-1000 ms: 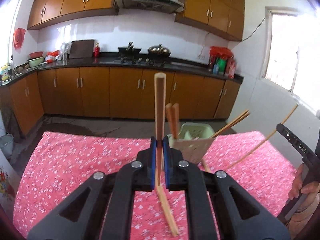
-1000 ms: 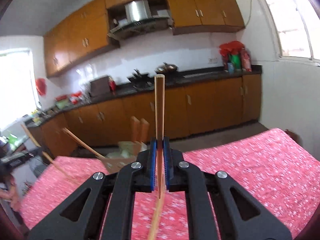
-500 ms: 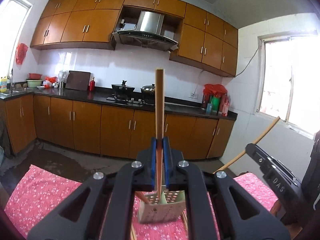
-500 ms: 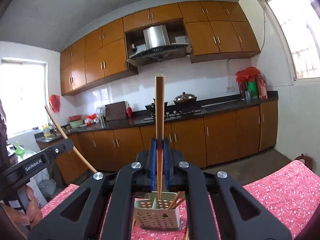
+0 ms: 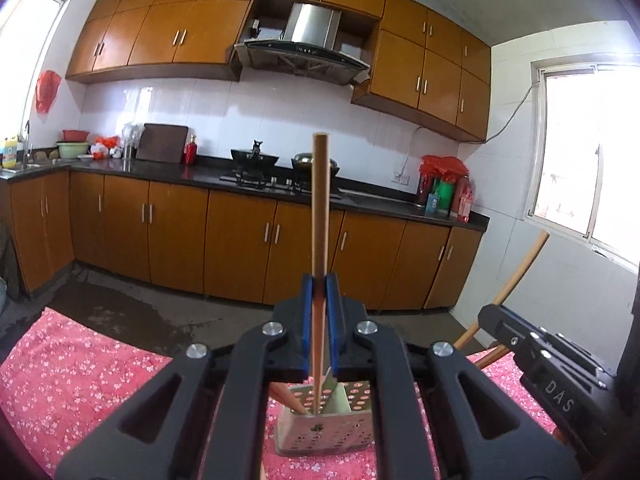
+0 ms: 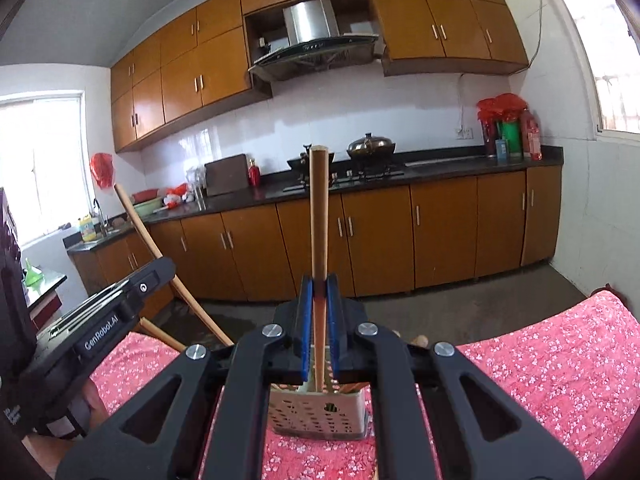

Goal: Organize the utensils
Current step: 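Open both tools to drop the chopsticks into the holder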

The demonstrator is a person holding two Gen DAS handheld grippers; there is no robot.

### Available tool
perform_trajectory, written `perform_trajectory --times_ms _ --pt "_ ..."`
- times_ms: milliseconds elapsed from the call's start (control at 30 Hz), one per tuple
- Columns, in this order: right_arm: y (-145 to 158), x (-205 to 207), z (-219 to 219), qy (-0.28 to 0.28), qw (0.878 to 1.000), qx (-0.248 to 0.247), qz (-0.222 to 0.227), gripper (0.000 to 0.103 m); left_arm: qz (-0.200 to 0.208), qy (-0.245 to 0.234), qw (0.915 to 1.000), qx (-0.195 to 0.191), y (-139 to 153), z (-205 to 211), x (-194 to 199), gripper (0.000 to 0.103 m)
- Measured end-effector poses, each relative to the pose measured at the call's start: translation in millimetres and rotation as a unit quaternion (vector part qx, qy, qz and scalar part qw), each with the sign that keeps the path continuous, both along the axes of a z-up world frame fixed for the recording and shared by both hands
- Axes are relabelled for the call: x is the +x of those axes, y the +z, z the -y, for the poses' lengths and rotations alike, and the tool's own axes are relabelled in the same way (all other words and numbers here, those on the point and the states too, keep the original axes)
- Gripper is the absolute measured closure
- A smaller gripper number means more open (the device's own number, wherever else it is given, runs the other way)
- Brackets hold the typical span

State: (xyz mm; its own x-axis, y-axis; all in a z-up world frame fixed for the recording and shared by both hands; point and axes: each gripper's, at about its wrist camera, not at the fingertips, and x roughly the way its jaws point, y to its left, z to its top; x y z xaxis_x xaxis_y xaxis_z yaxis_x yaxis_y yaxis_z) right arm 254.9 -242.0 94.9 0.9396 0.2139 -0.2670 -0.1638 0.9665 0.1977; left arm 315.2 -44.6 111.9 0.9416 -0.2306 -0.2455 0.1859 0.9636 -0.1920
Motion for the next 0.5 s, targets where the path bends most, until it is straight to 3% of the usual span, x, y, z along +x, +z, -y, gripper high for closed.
perform_trajectory --times_ms 100,167,200,267,500 --pt "-1.8 3.4 3.0 -0.002 1.000 0.000 -0.012 0.094 -0.008 0.006 0.9999 0.002 0.9 -4.8 -0.3 0.079" --pt "-1.3 2.5 5.4 -0.006 1.000 0.001 -0.014 0.092 -0.008 0.008 0.9999 0.003 2.4 -7.5 -4.3 0.077" --pt "0.3 1.8 6.0 -0.008 1.000 0.001 -0.014 0.088 -0.008 0.007 0.9999 0.002 4.4 -8.6 -5.8 0.074" --pt "5.4 -3.4 9.0 -0.012 1.000 0.002 -0.005 0.070 -0.008 0.010 0.9999 0.002 8.0 -11.6 -8.5 0.069" --pt "26.1 -36.3 26.4 -0.032 0.999 0.000 0.020 0.069 -0.014 0.029 0.9995 0.006 21.4 -28.3 -31.1 0.064"
